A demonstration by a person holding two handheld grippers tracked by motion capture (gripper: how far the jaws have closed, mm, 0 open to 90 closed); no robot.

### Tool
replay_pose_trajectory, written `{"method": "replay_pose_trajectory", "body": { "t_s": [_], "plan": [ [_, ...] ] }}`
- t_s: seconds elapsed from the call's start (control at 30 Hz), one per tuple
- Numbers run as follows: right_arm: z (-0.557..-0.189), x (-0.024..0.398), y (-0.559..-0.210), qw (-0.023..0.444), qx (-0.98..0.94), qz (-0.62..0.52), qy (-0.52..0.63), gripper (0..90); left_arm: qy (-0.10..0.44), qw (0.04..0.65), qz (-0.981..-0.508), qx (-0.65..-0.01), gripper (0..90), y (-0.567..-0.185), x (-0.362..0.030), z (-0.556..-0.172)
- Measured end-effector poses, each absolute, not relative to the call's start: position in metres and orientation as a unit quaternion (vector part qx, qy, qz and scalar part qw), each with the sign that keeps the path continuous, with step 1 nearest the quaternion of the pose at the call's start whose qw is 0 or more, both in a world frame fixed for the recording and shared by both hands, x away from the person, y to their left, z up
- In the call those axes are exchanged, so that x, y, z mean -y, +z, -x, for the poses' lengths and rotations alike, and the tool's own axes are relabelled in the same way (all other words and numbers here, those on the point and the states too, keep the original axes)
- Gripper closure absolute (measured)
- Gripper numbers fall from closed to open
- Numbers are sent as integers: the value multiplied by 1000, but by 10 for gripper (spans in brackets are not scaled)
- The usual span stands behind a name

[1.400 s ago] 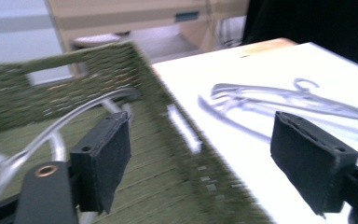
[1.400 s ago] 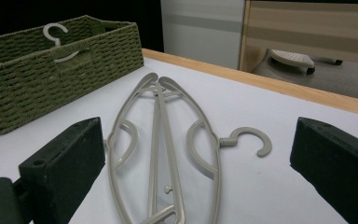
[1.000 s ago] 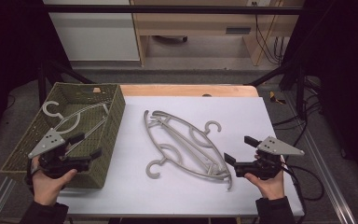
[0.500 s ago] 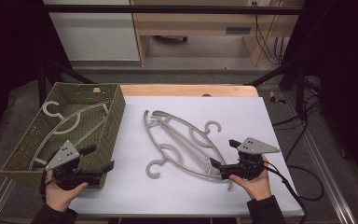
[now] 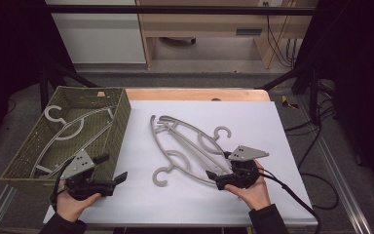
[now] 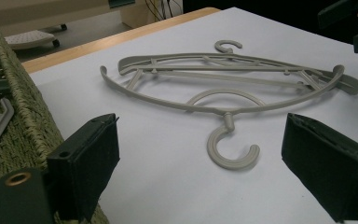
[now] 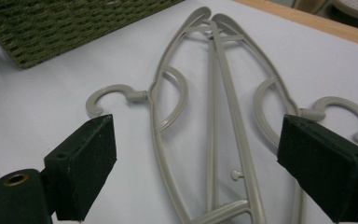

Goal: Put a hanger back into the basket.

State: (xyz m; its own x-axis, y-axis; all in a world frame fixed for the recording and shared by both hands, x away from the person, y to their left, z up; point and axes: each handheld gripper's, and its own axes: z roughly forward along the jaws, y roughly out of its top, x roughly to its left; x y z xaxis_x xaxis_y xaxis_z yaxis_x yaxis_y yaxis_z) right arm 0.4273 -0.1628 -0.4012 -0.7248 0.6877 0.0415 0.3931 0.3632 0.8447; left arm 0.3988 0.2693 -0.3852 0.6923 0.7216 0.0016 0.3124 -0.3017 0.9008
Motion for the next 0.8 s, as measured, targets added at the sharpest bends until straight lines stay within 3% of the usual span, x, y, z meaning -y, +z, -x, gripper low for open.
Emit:
{"method": "replay_pose_trajectory", "body": {
  "t_s": [0.47, 0.8],
  "plan": [
    [-440, 131, -422, 130, -855, -313, 392, 195, 211, 489, -780, -329, 110, -385, -268, -399],
    [-452, 112, -431, 120, -876, -308, 351, 315, 213, 488, -782, -325, 109, -384, -269, -399]
  ]
}}
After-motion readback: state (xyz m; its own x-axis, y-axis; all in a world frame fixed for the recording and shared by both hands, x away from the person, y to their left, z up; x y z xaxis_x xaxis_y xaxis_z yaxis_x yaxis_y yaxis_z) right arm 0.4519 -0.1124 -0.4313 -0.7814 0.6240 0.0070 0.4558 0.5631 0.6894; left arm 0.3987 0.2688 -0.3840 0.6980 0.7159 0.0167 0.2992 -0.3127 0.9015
